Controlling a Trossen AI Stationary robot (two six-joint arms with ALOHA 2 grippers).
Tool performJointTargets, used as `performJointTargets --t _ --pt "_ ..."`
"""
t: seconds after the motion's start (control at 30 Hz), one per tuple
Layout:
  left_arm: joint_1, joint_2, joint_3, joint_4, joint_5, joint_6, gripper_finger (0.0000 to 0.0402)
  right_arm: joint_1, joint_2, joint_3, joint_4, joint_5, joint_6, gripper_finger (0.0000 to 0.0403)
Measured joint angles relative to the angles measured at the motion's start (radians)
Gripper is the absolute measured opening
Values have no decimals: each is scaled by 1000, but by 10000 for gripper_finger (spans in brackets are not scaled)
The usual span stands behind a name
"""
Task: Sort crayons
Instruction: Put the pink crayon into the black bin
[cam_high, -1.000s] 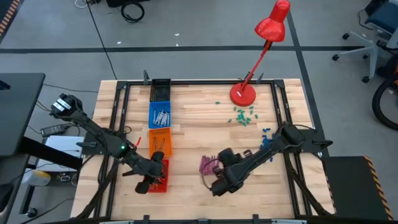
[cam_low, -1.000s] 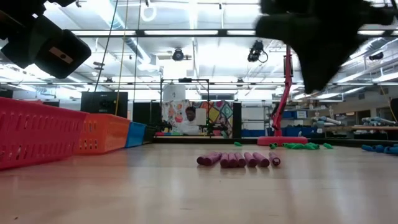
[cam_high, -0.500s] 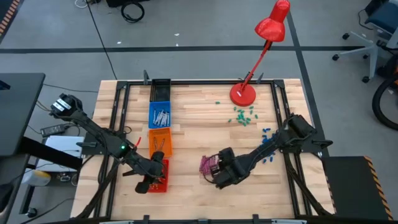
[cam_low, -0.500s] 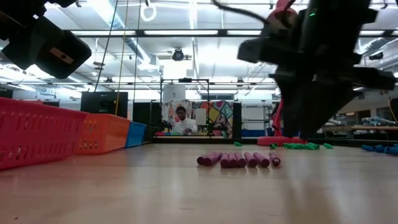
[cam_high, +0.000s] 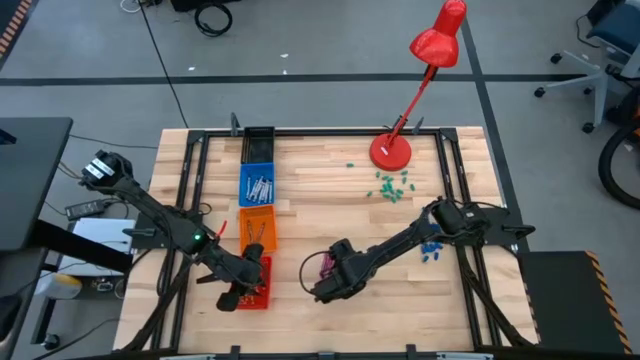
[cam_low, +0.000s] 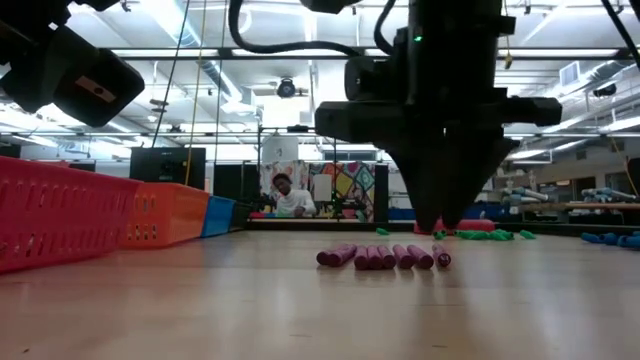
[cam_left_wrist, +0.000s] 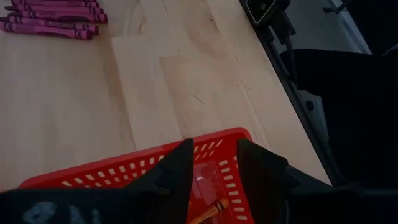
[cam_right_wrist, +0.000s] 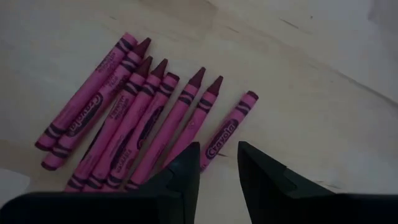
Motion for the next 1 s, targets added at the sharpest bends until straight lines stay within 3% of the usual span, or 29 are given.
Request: performJointTargets --t 0.47,0.73,1.0 --pt "0 0 0 -15 0 1 135 0 0 0 2 -6 24 113" --pt "0 0 0 -16 0 1 135 1 -11 -118 153 -50 36 113" --pt "0 0 0 -16 0 1 135 10 -14 -131 157 -81 -5 104"
